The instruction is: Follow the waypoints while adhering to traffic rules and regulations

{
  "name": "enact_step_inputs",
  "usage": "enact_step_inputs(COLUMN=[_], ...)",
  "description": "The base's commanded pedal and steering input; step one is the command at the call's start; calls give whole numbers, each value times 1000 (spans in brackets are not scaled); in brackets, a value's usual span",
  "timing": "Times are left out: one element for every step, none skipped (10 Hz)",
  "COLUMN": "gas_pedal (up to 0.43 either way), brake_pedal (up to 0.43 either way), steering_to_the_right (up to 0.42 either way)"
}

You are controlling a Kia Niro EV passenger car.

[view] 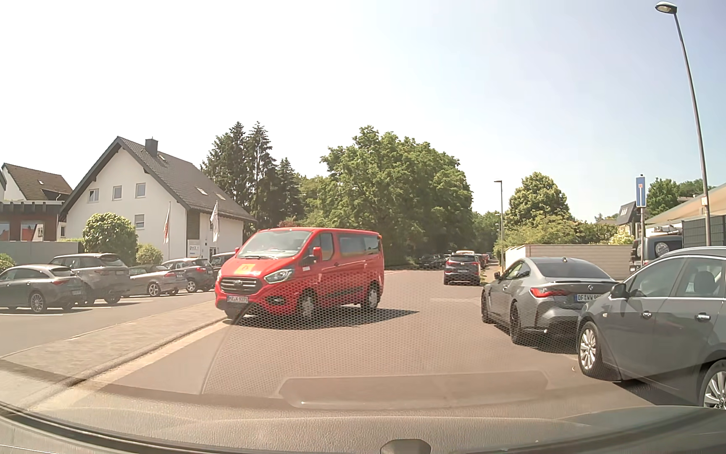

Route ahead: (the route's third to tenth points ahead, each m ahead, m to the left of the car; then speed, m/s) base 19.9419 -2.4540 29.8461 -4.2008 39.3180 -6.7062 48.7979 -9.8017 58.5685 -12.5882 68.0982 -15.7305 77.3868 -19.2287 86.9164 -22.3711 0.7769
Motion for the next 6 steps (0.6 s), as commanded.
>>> enact_step_inputs(gas_pedal=[110, 110, 110, 110, 110, 110], brake_pedal=[0, 0, 0, 0, 0, 0], steering_to_the_right=[638, 585, 528, 498, 457, 420])
